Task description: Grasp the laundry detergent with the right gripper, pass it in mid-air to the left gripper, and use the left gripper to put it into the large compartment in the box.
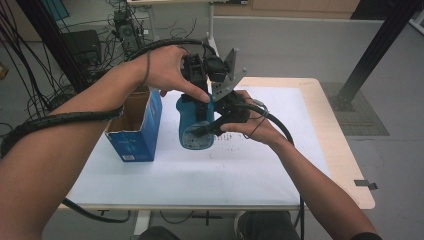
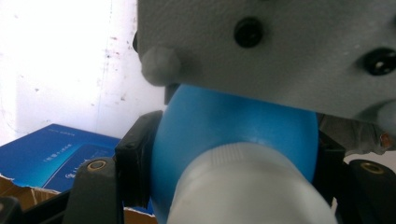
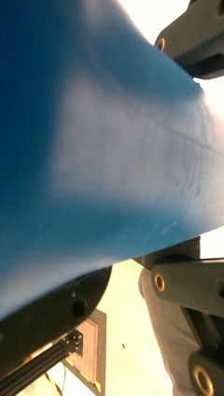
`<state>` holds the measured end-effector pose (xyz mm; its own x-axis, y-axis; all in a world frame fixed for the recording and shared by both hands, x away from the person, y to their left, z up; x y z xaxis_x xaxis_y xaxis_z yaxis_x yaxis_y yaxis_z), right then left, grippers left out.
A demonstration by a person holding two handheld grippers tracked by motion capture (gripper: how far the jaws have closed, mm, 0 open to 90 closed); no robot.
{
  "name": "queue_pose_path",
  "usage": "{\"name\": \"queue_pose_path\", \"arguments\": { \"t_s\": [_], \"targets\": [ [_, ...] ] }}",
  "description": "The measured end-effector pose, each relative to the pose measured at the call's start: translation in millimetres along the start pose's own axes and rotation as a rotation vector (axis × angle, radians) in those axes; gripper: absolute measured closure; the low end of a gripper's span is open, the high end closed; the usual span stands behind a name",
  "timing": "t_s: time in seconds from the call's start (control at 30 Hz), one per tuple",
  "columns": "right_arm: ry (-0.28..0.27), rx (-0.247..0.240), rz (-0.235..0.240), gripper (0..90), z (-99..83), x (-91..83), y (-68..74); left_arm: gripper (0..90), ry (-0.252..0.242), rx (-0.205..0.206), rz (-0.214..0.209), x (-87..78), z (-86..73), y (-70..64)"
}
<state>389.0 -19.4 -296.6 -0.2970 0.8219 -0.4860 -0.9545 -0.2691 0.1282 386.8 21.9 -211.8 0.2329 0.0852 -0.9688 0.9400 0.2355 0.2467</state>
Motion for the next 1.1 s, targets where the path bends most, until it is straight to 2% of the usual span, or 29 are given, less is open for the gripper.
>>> {"name": "queue_pose_path", "arguments": {
  "t_s": [0.43, 0.77, 1.1],
  "targets": [
    [0.002, -0.001, 0.002, 44.0, -0.2, 1.5, 0.5, 35.3, -0.001, 0.009, 0.003, 0.8, -1.7, -1.1],
    [-0.001, 0.001, 0.016, 43.7, -0.1, 5.2, 1.2, 35.7, 0.01, 0.005, -0.01, 1.8, -4.9, -2.3],
    [-0.004, 0.005, 0.021, 43.4, -0.2, 6.0, 0.3, 35.9, 0.001, -0.004, -0.015, 2.7, -6.5, -1.5]
  ]
}}
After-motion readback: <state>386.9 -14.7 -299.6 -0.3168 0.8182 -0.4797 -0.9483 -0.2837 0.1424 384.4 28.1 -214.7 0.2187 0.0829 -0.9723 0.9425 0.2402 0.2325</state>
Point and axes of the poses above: each handheld gripper's, and its own axes: x roughly forward along the jaws, z roughly out of its top, y roughly to its left, the point moved 7 cm from there along x, roughly forward along the jaws, and after that the axes turned 14 degrees about z, right-handed, at the moved point
